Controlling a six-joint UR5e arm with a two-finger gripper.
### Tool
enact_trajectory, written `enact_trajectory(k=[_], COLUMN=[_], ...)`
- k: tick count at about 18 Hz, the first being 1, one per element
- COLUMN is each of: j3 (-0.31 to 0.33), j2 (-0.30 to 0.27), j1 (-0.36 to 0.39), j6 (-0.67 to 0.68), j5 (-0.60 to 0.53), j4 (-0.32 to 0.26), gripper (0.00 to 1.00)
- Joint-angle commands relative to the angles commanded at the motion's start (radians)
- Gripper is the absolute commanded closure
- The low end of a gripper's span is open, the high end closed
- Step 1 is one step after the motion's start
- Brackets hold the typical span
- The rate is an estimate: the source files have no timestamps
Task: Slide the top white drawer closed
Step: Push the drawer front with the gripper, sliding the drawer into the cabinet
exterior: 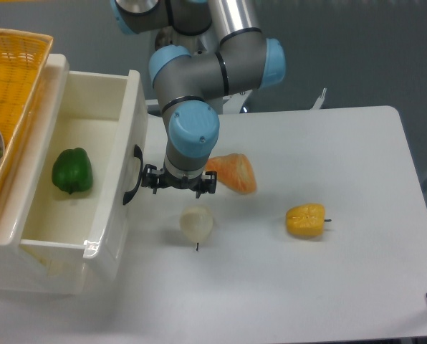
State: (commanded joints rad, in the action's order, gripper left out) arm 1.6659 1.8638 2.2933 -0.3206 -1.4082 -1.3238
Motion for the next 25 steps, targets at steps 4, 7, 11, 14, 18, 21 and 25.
enact_trajectory(k=[4, 7, 11, 14, 18, 21, 25], j3=[0.0, 0.0, -0.003, -0.011, -0.015, -0.015, -0.018], j2=[-0.002, -0.002, 0.0, -0.002, -0.002, -0.002, 0.0], j1=[-0.014, -0.02, -0.037, -0.066, -0.084, -0.101, -0.124], j6=[0.008, 0.008, 0.008, 0.009, 0.009, 0.011, 0.031], j5=[0.0, 0.0, 0.0, -0.006, -0.008, -0.009, -0.014], j4=[0.0, 0.0, 0.003, 0.003, 0.005, 0.006, 0.006], gripper=[0.0, 0.0, 0.0, 0.0, 0.0, 0.0, 0.0])
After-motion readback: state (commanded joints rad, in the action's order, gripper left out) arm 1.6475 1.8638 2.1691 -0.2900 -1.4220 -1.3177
